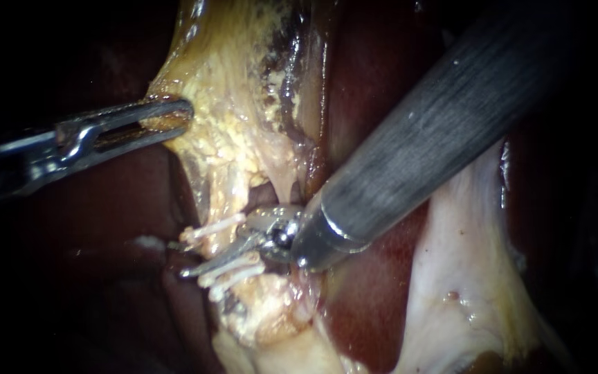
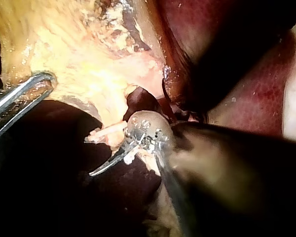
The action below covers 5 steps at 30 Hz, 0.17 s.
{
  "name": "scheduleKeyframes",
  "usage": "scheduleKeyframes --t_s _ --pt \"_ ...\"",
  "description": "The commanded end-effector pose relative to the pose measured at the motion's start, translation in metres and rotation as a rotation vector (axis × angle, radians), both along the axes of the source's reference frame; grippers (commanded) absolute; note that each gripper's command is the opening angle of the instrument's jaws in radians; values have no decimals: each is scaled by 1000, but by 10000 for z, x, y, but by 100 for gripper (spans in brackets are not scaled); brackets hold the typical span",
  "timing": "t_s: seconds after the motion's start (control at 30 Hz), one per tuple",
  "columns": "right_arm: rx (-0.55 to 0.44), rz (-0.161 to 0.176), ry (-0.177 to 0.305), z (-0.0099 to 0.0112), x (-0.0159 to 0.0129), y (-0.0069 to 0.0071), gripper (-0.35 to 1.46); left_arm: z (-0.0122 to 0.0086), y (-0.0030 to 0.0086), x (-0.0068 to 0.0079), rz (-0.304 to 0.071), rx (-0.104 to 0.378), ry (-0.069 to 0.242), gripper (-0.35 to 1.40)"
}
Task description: Go to the cutting position left tube
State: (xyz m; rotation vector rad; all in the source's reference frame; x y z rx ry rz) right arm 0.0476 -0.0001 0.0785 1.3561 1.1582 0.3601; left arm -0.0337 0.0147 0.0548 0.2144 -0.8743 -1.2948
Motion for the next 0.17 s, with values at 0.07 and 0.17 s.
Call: scheduleKeyframes --t_s 0.07,0.17 --pt "2 -1 -1 0 0 0 120 0 0 0 0 0 0 -35" --pt "12 -3 -8 0 -1 0 123 0 0 0 0 0 0 -35"
